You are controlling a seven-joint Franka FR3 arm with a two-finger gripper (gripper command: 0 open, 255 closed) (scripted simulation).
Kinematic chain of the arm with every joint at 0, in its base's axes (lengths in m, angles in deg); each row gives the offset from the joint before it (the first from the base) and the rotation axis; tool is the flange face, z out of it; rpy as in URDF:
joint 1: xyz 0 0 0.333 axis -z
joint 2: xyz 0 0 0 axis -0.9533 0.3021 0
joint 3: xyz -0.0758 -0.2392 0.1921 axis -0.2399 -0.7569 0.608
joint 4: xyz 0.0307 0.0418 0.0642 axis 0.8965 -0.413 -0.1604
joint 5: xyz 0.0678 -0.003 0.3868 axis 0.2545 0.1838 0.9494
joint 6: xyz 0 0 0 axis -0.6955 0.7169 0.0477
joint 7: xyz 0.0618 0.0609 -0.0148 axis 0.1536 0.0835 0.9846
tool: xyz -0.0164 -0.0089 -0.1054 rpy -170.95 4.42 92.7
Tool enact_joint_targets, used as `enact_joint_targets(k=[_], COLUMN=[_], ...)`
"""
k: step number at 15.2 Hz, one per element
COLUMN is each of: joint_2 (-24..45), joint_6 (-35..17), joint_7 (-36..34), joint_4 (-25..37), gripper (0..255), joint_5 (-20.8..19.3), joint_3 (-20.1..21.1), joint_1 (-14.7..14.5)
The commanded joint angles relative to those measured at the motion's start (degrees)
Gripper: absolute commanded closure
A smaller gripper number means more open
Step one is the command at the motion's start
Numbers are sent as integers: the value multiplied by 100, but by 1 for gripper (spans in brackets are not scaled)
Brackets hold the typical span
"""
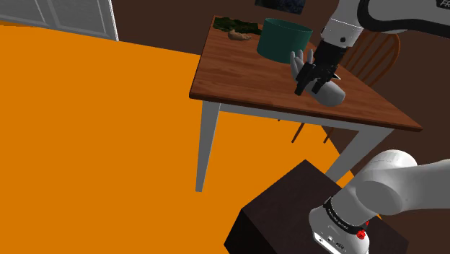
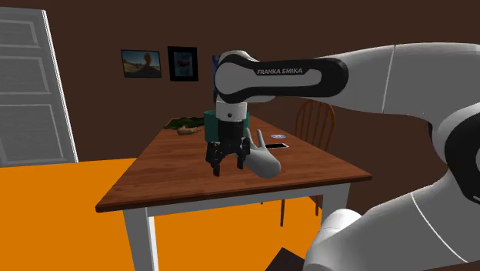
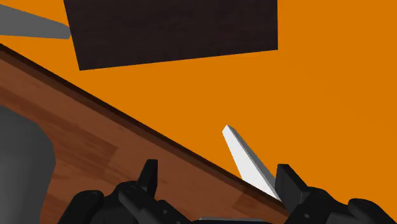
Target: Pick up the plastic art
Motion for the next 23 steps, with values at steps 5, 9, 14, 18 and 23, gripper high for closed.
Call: enact_joint_targets(k=[5, 9, 14, 18, 23], joint_2=[481, 1009, 1726, 2349, 2777], joint_6=[-263, -492, -711, -818, -1003], joint_7=[403, 796, 1287, 1691, 1986], joint_4=[373, 837, 1546, 2225, 2570], gripper=[0, 0, 0, 0, 0], joint_5=[-237, -392, -460, -401, -302], joint_3=[-356, -700, -1120, -1453, -1680], joint_1=[142, 250, 342, 397, 444])
